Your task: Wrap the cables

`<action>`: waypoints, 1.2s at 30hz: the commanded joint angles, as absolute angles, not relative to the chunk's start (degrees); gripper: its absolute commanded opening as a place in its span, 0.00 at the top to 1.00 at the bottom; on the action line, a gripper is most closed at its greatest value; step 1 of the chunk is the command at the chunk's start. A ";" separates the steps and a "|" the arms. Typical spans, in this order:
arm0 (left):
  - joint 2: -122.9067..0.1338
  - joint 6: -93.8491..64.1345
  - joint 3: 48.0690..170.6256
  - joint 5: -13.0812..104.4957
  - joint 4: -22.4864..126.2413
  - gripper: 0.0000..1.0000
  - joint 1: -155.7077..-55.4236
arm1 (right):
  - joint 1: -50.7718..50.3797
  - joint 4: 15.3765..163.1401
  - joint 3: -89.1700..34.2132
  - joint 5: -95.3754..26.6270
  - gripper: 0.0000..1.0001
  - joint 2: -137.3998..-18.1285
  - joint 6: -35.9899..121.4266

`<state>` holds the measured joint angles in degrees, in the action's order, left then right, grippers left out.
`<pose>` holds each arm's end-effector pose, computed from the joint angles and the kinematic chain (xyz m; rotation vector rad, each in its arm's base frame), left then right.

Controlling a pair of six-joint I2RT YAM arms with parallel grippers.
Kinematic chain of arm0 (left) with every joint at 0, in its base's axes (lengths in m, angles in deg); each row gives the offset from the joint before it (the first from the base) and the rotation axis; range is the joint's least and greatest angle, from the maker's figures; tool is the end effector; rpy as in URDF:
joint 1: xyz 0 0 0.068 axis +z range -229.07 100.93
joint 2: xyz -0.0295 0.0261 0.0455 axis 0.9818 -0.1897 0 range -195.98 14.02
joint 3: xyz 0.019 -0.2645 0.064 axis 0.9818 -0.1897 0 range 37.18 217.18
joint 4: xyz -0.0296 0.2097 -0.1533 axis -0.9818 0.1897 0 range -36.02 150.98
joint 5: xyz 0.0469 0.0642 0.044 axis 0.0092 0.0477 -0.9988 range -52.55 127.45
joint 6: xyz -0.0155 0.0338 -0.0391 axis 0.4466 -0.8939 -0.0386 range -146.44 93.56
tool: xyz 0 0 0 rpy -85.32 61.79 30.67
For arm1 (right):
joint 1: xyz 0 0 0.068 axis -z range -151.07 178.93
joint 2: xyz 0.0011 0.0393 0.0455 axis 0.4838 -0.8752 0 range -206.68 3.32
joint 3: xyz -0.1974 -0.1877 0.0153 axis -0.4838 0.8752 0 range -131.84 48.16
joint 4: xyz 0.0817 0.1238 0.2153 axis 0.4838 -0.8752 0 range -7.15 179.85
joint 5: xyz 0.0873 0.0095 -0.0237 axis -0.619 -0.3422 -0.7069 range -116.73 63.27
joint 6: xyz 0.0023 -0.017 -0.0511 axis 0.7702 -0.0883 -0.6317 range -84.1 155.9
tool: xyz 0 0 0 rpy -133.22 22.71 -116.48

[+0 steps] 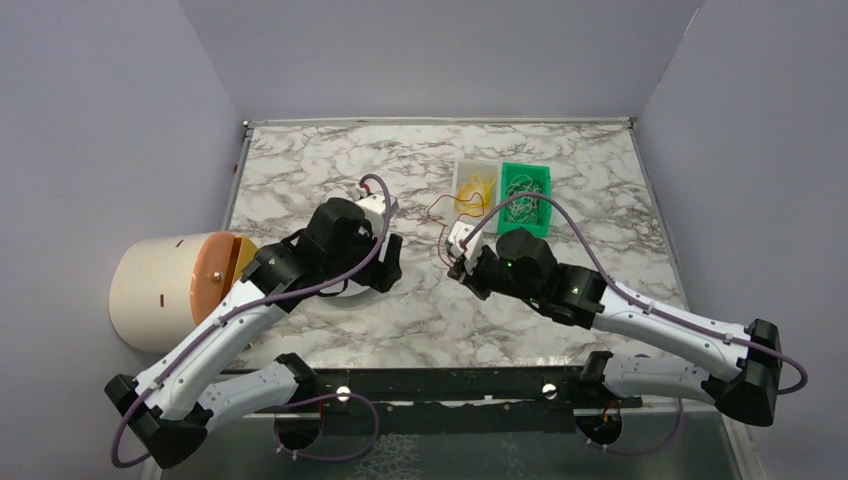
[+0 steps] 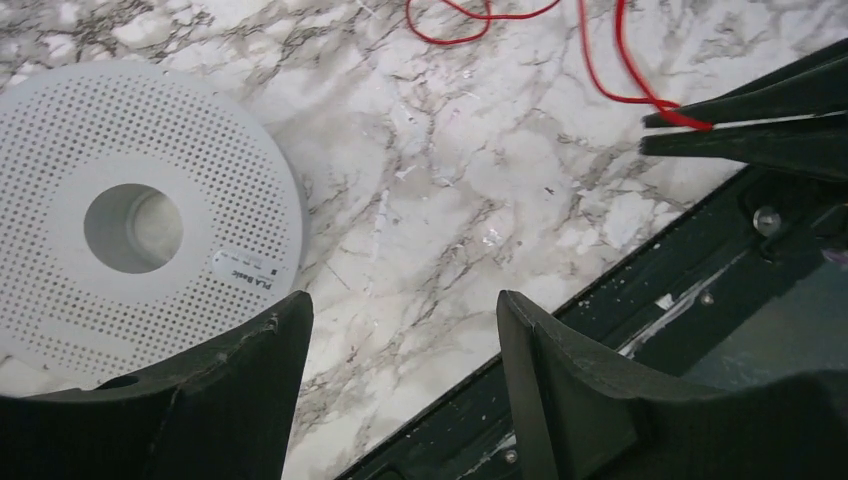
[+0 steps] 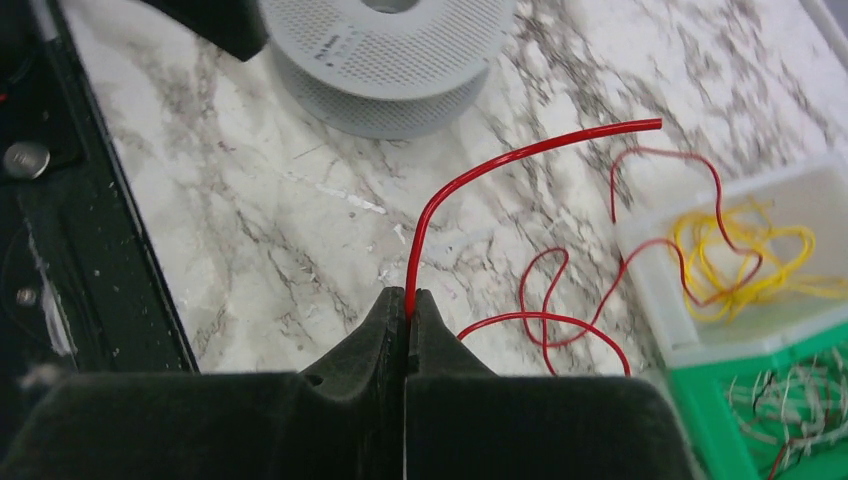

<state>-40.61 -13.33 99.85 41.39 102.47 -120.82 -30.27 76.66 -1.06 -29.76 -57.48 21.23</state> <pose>0.1362 -0.1248 0.3514 0.6155 2.2601 -0.5696 0.1226 0.2094 0.3077 -1.2566 1.6140 0.5458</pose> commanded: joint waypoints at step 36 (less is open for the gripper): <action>-86.60 7.53 102.63 -17.85 107.39 0.17 -131.49 | -26.63 75.78 12.38 -11.79 0.99 -49.07 60.36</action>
<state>-83.41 3.15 98.74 -9.27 102.71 -130.94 -26.86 73.54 11.32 -9.85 -50.00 59.04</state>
